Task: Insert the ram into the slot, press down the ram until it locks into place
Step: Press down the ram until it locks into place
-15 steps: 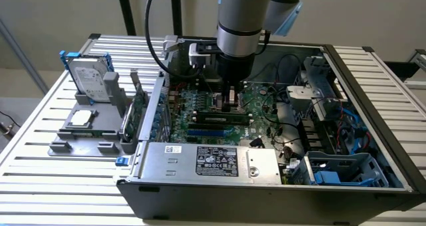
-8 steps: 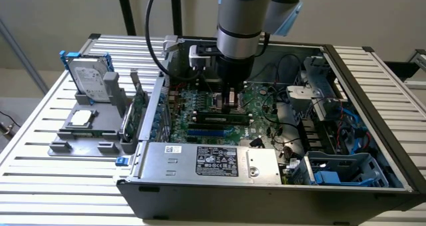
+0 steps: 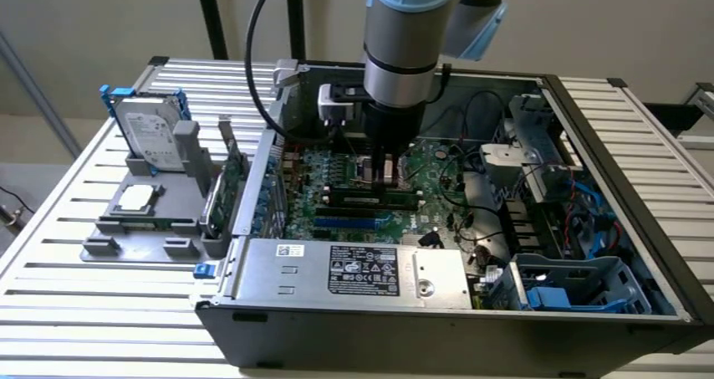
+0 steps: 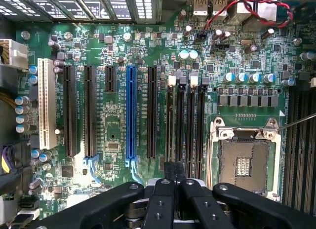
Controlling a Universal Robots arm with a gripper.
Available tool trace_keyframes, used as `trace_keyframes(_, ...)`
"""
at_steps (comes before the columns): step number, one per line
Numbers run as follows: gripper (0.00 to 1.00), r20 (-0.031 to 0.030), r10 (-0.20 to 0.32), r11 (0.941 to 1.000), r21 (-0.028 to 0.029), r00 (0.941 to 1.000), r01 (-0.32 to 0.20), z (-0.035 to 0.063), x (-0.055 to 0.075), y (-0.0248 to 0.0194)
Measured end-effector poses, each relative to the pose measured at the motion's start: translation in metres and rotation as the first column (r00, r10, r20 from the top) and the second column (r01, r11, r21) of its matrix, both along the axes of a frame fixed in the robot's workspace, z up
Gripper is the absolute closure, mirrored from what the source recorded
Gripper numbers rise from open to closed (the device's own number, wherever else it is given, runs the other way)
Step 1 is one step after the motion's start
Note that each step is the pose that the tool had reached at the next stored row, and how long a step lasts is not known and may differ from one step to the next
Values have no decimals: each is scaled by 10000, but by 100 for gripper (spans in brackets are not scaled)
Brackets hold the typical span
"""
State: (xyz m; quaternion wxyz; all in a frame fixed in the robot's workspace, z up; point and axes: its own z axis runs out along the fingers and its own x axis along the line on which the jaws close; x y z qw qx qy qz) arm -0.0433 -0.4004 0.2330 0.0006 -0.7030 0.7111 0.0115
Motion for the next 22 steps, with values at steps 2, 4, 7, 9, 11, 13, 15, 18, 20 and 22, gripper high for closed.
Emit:
trace_keyframes(2,89,-8,0,10000,-9,10000,0,-27,0,-1)
trace_keyframes(4,89,-11,0,10000,-9,10000,0,-59,0,-1)
trace_keyframes(7,89,-13,1,10000,-14,10000,-1,-89,0,-3)
trace_keyframes(9,89,-25,0,10000,12,10000,0,-46,2,1)
trace_keyframes(11,89,-48,0,10000,1,10000,0,48,5,-2)
trace_keyframes(13,89,-61,0,10000,1,10000,0,139,10,-4)
trace_keyframes(15,89,-79,0,10000,0,10000,0,232,17,-9)
trace_keyframes(18,89,-97,0,10000,2,10000,0,272,22,-12)
trace_keyframes(20,89,-98,0,10000,-7,10000,0,274,22,-12)
trace_keyframes(22,89,-98,0,10000,-13,10000,0,275,22,-12)
